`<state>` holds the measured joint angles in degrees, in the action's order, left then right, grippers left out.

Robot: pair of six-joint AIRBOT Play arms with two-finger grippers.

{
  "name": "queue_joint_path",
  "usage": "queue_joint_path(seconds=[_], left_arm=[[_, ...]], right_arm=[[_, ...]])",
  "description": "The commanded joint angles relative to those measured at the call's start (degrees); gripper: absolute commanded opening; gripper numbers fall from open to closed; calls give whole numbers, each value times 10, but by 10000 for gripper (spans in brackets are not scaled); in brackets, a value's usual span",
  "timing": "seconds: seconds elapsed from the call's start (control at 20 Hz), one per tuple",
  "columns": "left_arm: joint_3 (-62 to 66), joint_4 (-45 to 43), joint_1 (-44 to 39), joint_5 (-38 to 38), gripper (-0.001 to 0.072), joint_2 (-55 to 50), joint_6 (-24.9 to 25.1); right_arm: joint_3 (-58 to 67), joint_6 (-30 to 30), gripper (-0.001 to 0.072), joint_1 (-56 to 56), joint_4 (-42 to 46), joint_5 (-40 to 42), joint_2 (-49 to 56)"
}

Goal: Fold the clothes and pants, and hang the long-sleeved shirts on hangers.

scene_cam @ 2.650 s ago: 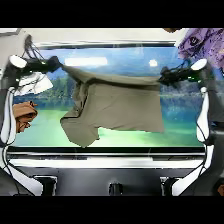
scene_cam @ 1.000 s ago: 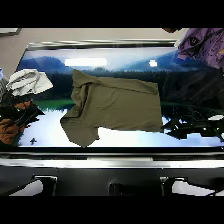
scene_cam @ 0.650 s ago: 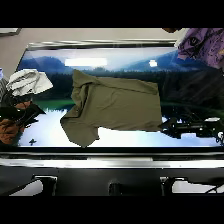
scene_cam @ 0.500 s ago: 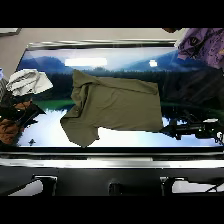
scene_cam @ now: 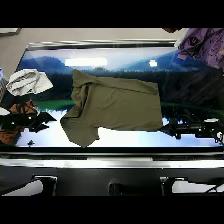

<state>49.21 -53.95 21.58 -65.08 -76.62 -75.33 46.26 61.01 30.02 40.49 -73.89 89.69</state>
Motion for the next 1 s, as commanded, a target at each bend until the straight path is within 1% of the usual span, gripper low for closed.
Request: queue_joint_path(seconds=[0.0,0.35,0.4,0.45,0.55,0.6,0.7,0.75,0.85,0.9,0.95], left_arm=[[-23,36,-18,40,675,-17,40],[-21,37,-75,76,653,-55,51],[-21,37,-81,88,637,-57,49],[-21,36,-85,101,579,-59,49],[-21,37,-88,120,570,-60,48],[-21,37,-88,120,468,-63,48],[-21,37,-88,120,337,-70,49],[-21,42,-88,120,236,-75,49],[-21,57,-88,120,68,-81,49],[-21,64,-88,120,17,-81,51],[-17,67,-88,116,17,-80,54]], right_arm=[[0,3,29,0,-19,-1,0],[0,3,29,0,-23,-12,0],[0,3,29,0,-23,-12,0],[0,3,29,0,-24,-15,0],[0,3,29,0,-23,-24,0],[0,3,29,0,-23,-27,-1],[0,3,29,0,-23,-25,-5],[0,3,29,0,-23,-21,-10],[0,3,29,0,-23,-19,-23],[0,3,29,0,-23,-21,-31],[0,3,28,0,-23,-23,-41]])
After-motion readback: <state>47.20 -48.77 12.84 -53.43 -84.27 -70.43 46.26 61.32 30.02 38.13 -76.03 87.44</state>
